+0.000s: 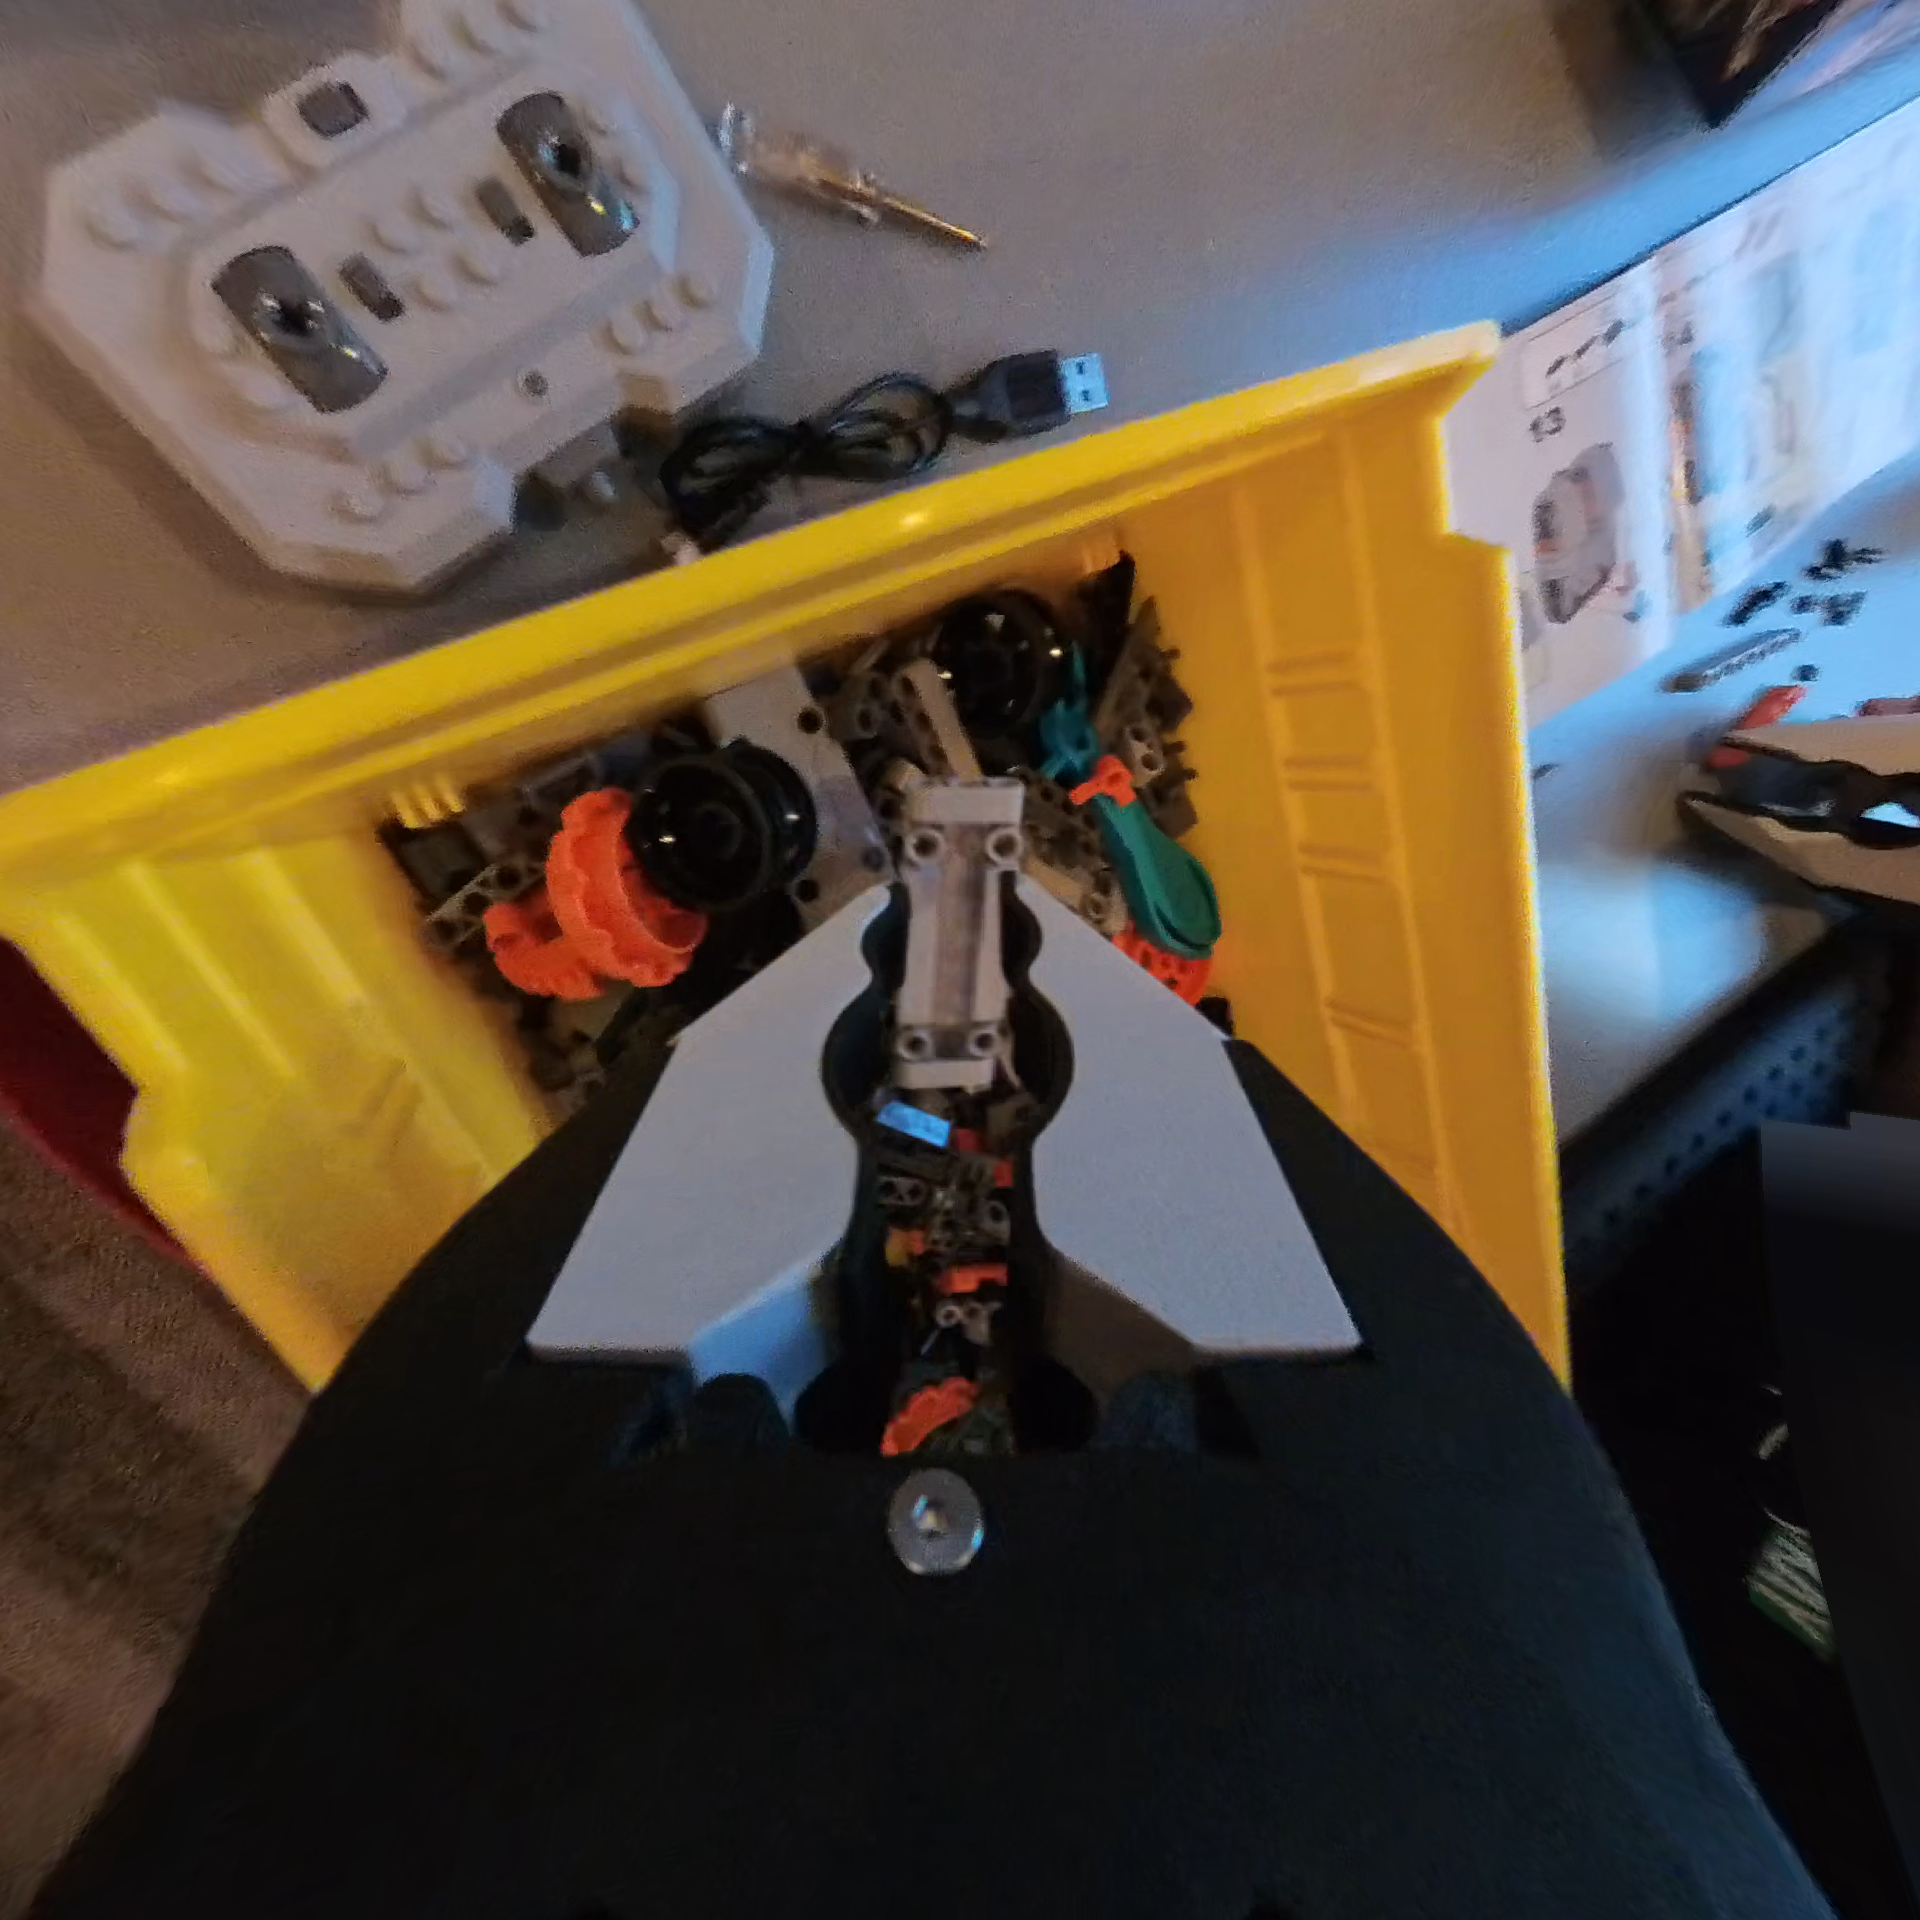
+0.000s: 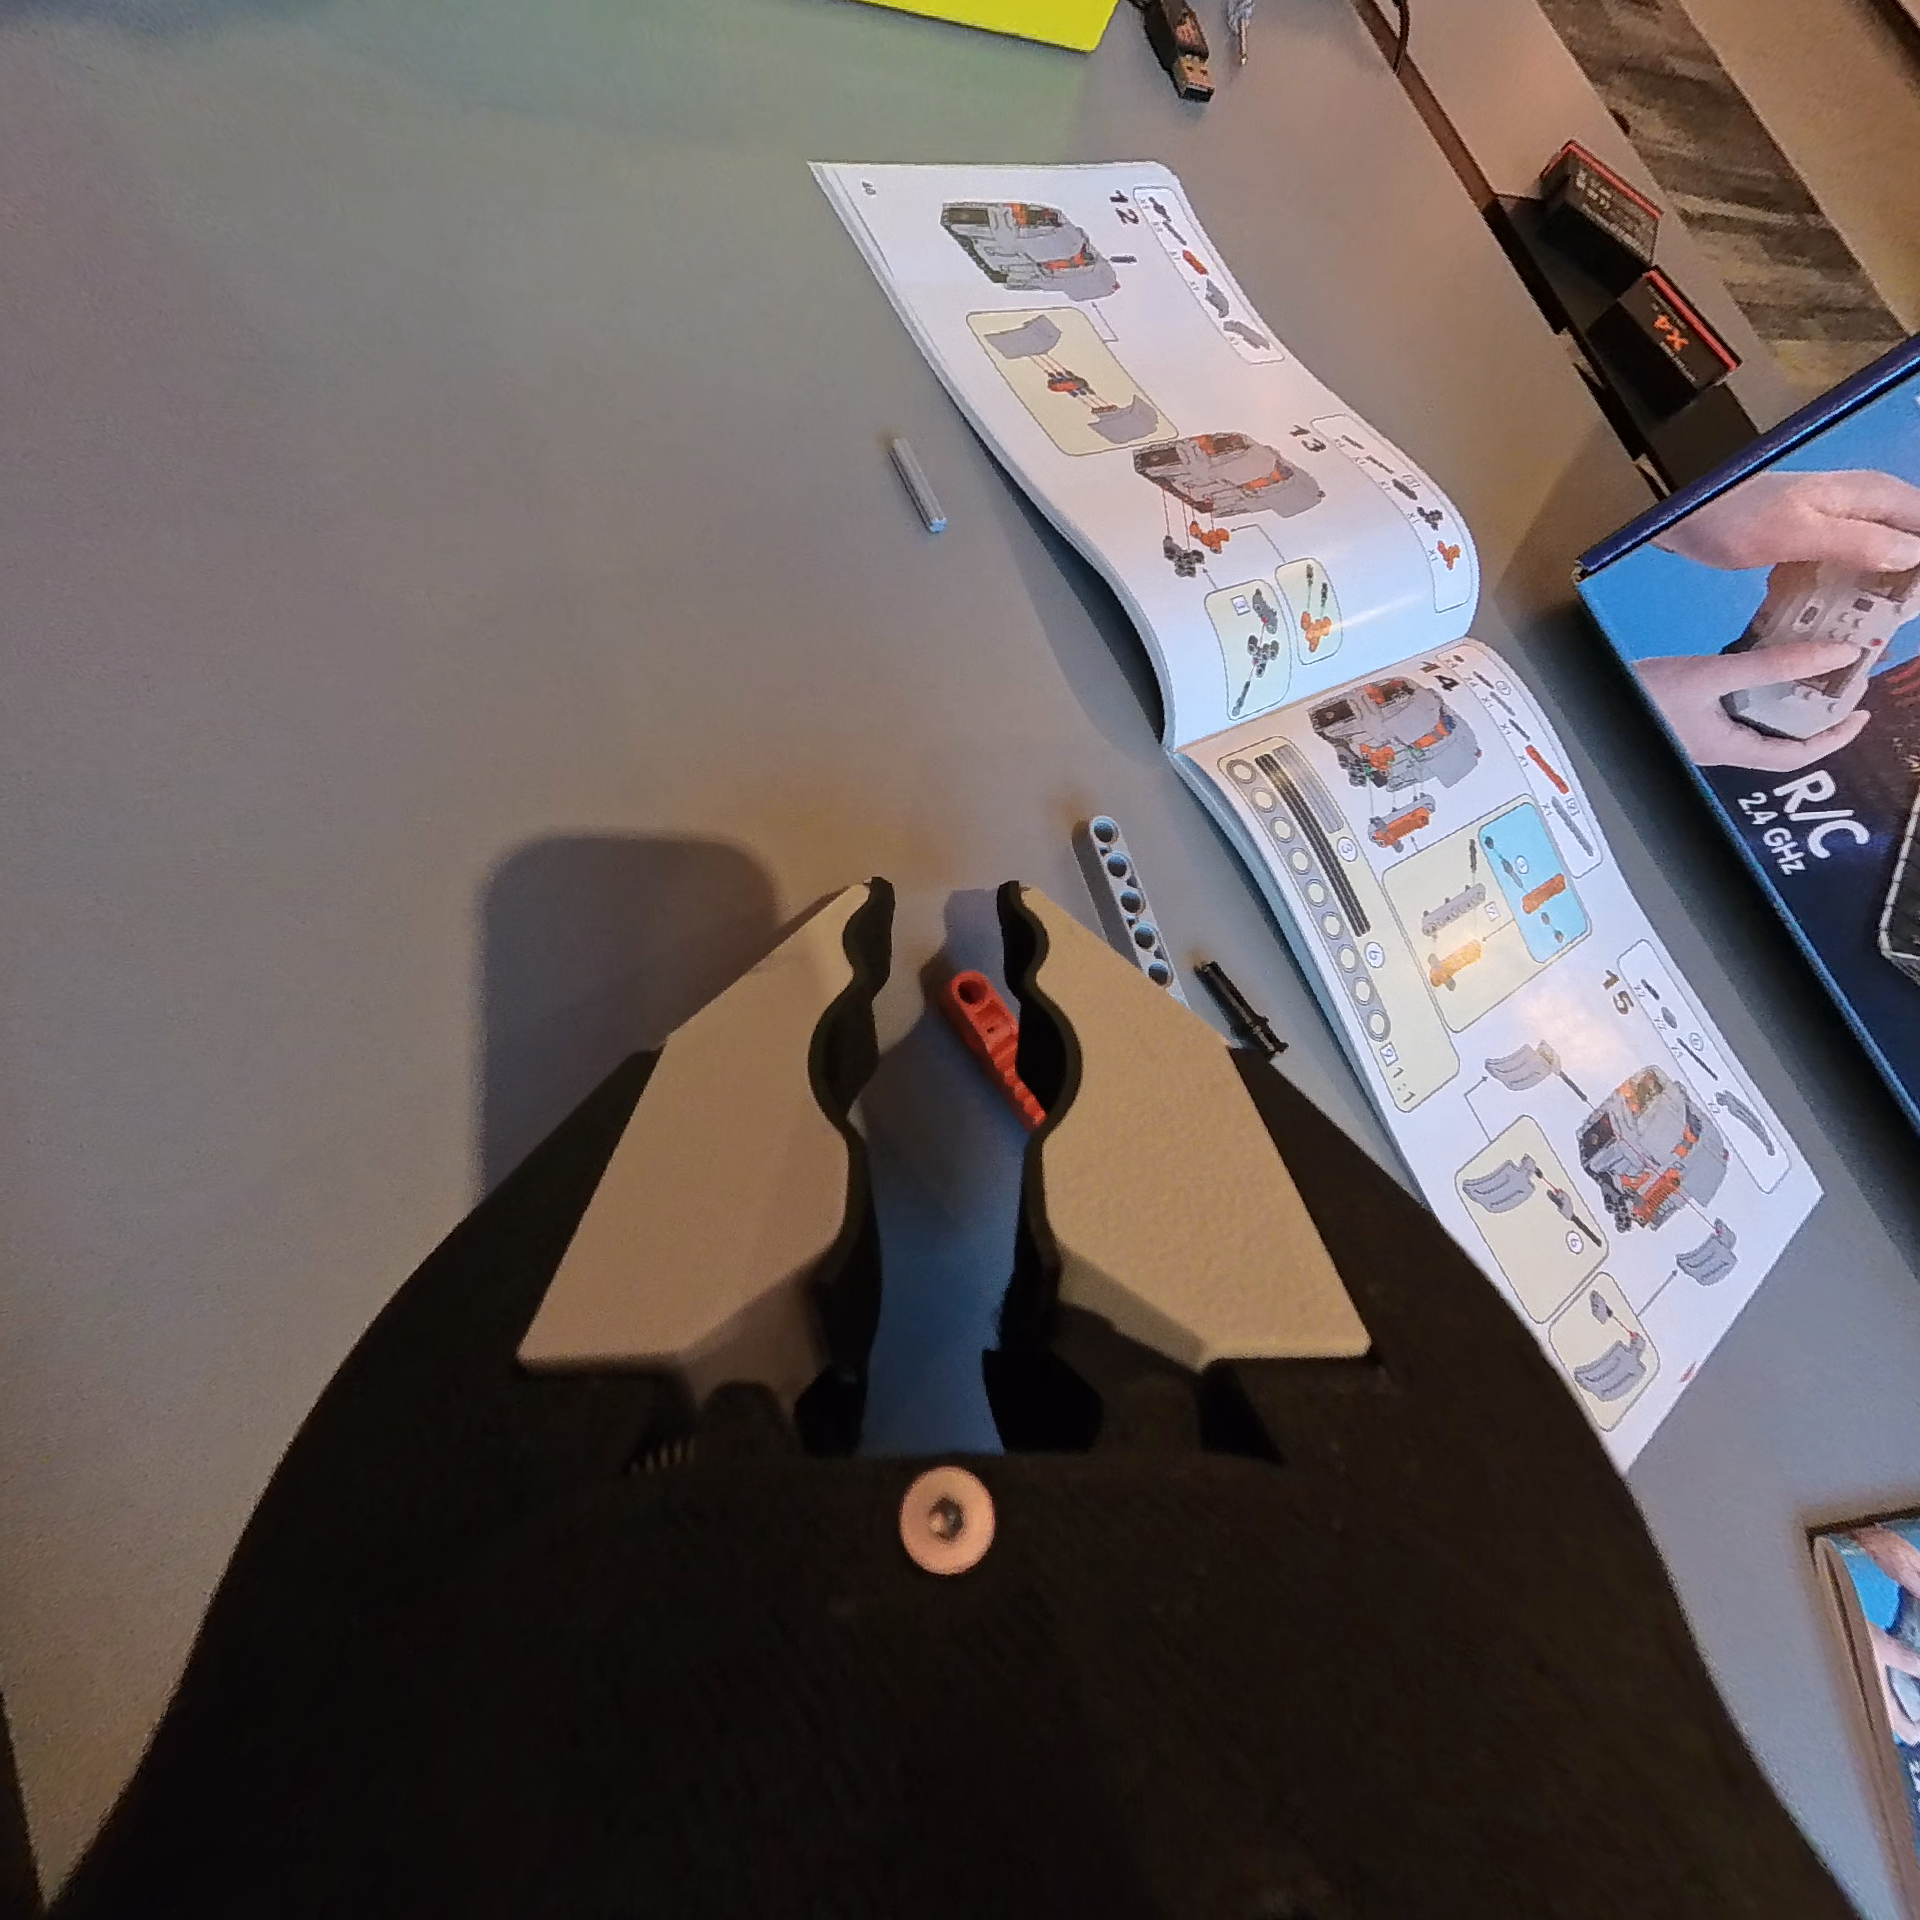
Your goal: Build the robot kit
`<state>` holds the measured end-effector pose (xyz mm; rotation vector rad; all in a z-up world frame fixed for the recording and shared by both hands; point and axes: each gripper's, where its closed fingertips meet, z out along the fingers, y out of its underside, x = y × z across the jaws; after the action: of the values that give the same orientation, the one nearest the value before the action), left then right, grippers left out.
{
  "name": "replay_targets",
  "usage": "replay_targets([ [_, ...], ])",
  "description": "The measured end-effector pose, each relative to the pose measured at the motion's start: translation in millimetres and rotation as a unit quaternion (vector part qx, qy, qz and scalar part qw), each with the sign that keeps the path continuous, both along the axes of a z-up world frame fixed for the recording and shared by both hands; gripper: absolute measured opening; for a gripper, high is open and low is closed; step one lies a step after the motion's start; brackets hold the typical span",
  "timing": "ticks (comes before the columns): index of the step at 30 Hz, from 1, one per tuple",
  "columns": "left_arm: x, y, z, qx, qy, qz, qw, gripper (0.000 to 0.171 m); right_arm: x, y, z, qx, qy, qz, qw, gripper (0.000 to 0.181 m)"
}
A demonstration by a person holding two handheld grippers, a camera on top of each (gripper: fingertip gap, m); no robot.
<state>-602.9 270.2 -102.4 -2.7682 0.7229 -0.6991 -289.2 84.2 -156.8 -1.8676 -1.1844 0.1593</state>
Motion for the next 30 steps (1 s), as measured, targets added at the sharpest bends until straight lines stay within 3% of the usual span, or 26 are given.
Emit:
replay_targets([
  [2,-2.8,-10.1,-3.1,-0.035,0.006,0.006,0.999,0.041,0.3,0.4,0.1,-0.001,0.003,-0.001,1.0,0.019],
  [3,-11.9,-12.4,-4.2,-0.032,0.036,0.013,0.999,0.044,0.3,0.5,0.1,-0.002,0.004,-0.002,1.0,0.019],
  [5,-15.4,-25.8,6.3,-0.017,0.056,-0.016,0.998,0.031,0.3,0.7,0.2,-0.002,0.005,-0.002,1.0,0.019],
  [7,5.5,-69.8,21.9,-0.052,0.001,-0.122,0.991,0.016,0.3,0.6,0.1,-0.002,0.004,-0.001,1.0,0.019],
  [9,7.4,-117.1,19.8,-0.07,0.012,-0.277,0.958,0.016,0.2,0.5,0.2,-0.001,0.003,-0.001,1.0,0.019],
  [11,-1.5,-131.3,3.0,-0.01,0.066,-0.41,0.91,0.022,0.2,0.2,0.1,0.0,0.0,0.0,1.0,0.019],
  [13,-4.2,-136.9,-9.0,0.011,0.08,-0.469,0.879,0.023,0.3,0.0,-0.1,0.002,-0.002,0.0,1.0,0.019],
  [17,-5.1,-134.7,-22.5,-0.038,0.089,-0.445,0.891,0.028,0.6,0.0,-0.1,0.0,-0.001,0.0,1.0,0.019],
  [21,-12.3,-137.2,-40.9,-0.065,0.135,-0.455,0.878,0.026,0.6,-0.2,-0.1,-0.002,0.0,0.0,1.0,0.019],
  [25,-15.7,-148.7,-44.7,-0.101,0.149,-0.471,0.864,0.006,0.6,-0.5,-0.2,-0.001,-0.001,0.001,1.0,0.019],
  [28,-16.5,-143.4,-31.1,-0.086,0.138,-0.445,0.88,0.001,0.6,-0.7,-0.3,-0.001,-0.002,0.002,1.0,0.019],
  [30,-15.6,-127.2,-19.7,-0.039,0.129,-0.415,0.9,0.0,0.6,-0.8,-0.3,-0.001,-0.002,0.002,1.0,0.019],
])
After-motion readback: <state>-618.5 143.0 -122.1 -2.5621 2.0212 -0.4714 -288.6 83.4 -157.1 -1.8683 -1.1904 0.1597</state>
